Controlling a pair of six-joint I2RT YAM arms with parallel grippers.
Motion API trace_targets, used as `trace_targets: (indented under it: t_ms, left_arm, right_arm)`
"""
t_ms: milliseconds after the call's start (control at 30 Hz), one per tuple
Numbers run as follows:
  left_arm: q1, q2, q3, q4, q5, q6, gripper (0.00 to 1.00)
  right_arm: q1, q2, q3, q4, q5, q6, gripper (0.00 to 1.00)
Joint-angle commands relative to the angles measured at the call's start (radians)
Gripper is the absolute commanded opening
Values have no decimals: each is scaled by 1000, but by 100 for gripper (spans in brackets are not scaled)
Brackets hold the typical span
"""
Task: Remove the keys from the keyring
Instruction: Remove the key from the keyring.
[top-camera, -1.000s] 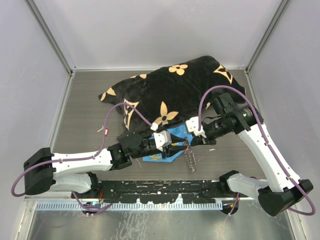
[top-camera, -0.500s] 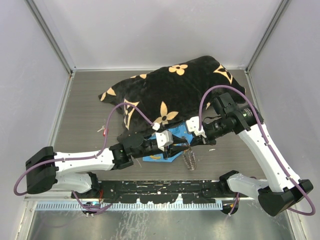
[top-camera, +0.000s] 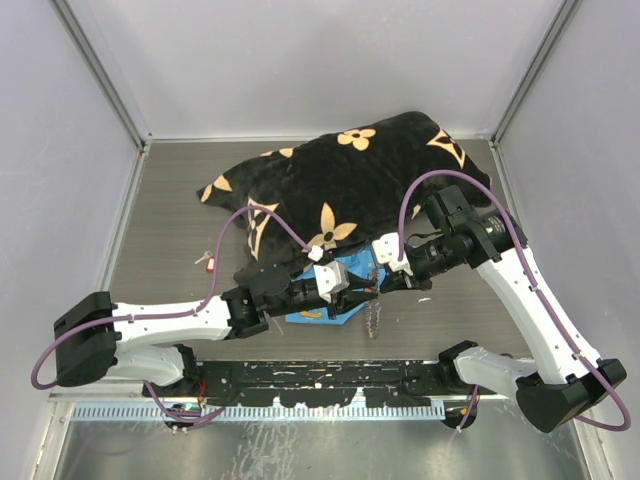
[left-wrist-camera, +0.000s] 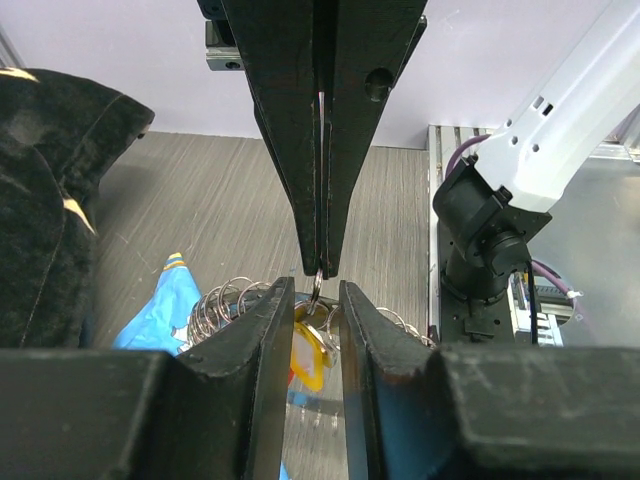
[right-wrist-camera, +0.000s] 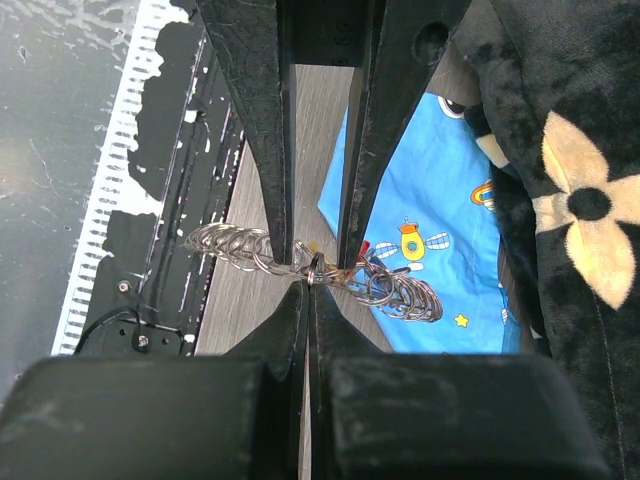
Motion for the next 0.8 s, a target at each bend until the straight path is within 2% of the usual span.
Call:
trace_targets:
  t_ms: [0,300,767]
  left_arm:
    - [0,-5,51,51,4,-1,25]
    - [0,-5,59,43,13,-1,18]
    - [0,26,61,15,14,6,18]
  right_arm:
    - [5,-22,12,14,-55,-9,1]
    - [6,-22,12,12,-60,-11,1]
    - [6,-21,17,9,-61,-14,1]
